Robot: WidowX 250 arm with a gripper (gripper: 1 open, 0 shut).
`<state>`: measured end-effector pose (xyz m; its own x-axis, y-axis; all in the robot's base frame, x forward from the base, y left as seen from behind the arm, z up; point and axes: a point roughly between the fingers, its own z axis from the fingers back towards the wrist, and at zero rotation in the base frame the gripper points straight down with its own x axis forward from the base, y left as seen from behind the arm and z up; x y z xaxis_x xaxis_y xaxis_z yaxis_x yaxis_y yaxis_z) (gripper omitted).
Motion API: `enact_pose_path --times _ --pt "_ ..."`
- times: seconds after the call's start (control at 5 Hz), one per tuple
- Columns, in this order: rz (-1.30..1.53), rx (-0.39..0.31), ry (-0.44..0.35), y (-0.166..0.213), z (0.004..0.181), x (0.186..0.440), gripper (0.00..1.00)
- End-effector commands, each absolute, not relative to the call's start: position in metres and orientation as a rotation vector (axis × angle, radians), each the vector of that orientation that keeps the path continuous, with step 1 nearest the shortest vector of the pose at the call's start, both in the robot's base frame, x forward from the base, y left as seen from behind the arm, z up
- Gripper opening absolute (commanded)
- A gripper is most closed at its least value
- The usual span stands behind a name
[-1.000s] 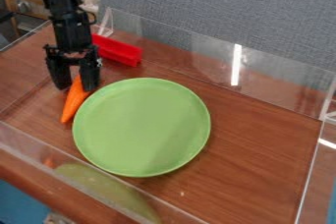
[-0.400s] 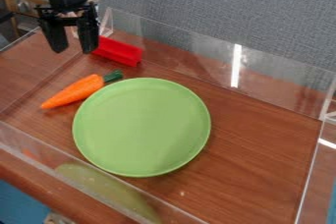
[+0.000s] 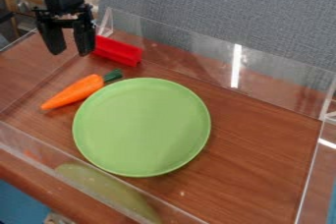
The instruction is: Move the carrot from the green plate to the table
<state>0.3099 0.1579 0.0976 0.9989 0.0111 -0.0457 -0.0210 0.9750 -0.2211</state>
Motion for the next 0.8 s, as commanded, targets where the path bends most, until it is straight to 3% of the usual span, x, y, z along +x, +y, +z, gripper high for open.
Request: enact_pose_path --times 0.0,0.4,0.6 --pt "-0.041 -0.180 -0.039 0.158 0.125 0.309 1.00" --pt "-0.138 -0.182 -0.068 0.169 0.136 0.292 1.00" --pt "-0.134 -0.181 -0.070 0.178 0.125 0.291 0.00"
